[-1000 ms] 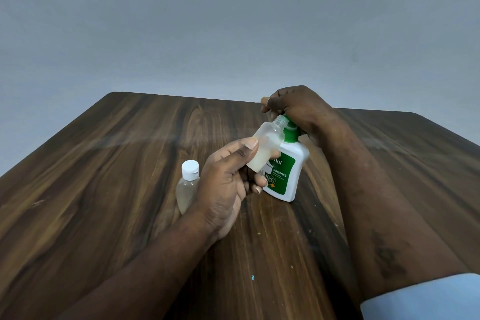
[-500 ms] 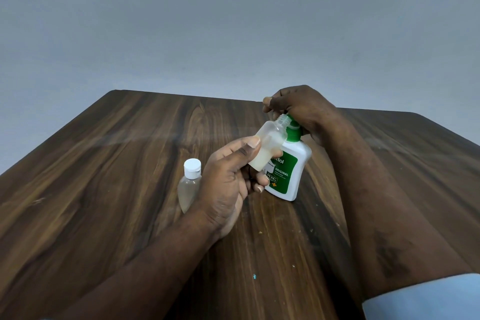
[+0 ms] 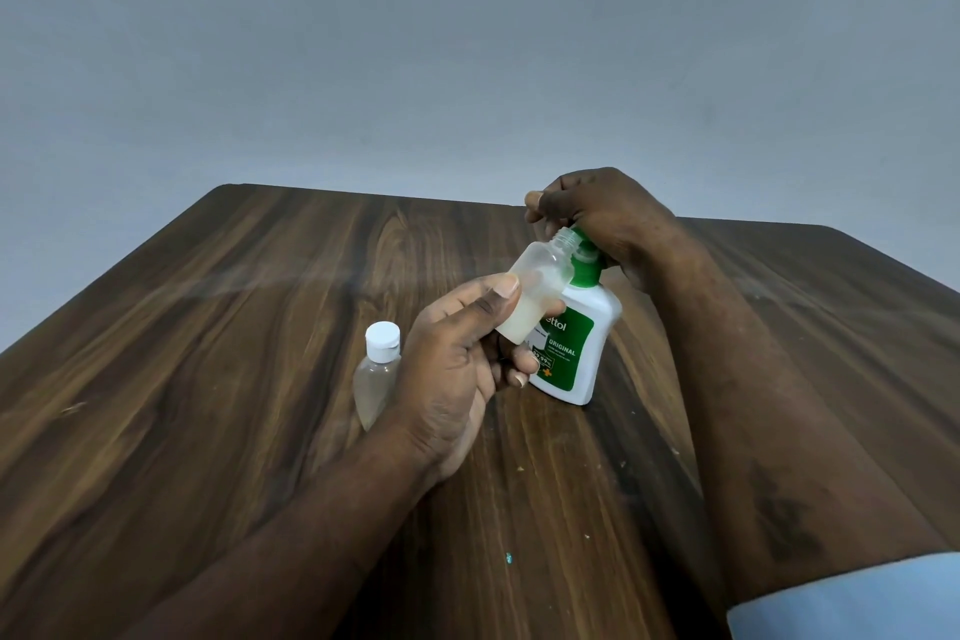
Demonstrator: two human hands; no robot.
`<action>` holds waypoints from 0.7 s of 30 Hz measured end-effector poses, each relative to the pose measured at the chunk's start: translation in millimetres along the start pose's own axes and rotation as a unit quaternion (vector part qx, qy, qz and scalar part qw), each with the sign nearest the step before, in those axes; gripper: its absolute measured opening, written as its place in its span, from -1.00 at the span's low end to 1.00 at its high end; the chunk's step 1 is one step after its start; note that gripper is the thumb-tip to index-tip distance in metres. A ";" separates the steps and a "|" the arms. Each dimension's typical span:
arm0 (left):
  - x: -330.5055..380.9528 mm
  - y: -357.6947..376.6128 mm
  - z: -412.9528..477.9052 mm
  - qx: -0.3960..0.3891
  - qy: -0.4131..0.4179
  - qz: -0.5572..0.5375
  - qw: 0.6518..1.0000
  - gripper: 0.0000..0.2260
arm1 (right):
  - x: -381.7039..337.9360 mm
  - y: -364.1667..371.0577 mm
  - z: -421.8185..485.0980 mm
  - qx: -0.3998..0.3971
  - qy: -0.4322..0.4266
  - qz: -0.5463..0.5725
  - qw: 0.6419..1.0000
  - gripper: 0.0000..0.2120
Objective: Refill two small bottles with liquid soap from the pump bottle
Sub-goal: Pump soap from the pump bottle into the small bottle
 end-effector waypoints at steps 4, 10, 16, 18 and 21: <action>-0.7 -0.6 0.6 0.003 -0.002 0.001 1.000 -0.59 | 1.8 2.2 -0.1 -0.006 0.002 0.003 1.000 -0.81; -0.2 0.0 -0.7 0.001 -0.006 0.010 1.000 -0.61 | 1.2 0.7 -0.6 0.002 0.003 0.005 1.000 -0.82; 0.5 0.3 -0.8 -0.005 -0.005 0.009 1.000 -0.60 | -0.6 -1.7 -2.0 0.003 0.007 0.021 1.000 -0.85; 0.8 0.2 -0.8 -0.003 -0.006 0.009 1.000 -0.59 | -0.4 -0.5 -1.2 0.001 0.002 0.017 1.000 -0.83; 0.5 -1.2 -0.5 0.005 -0.008 0.009 1.000 -0.59 | 1.4 1.4 0.7 -0.002 -0.004 -0.001 1.000 -0.79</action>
Point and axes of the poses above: each hand's wrist, its own z-axis towards the middle knuckle, its own y-axis out of the palm, x = y × z, the point moved 3 cm from there along z, towards the middle knuckle, and after that the axes turned 2 degrees about -z, right-handed, at the moved point
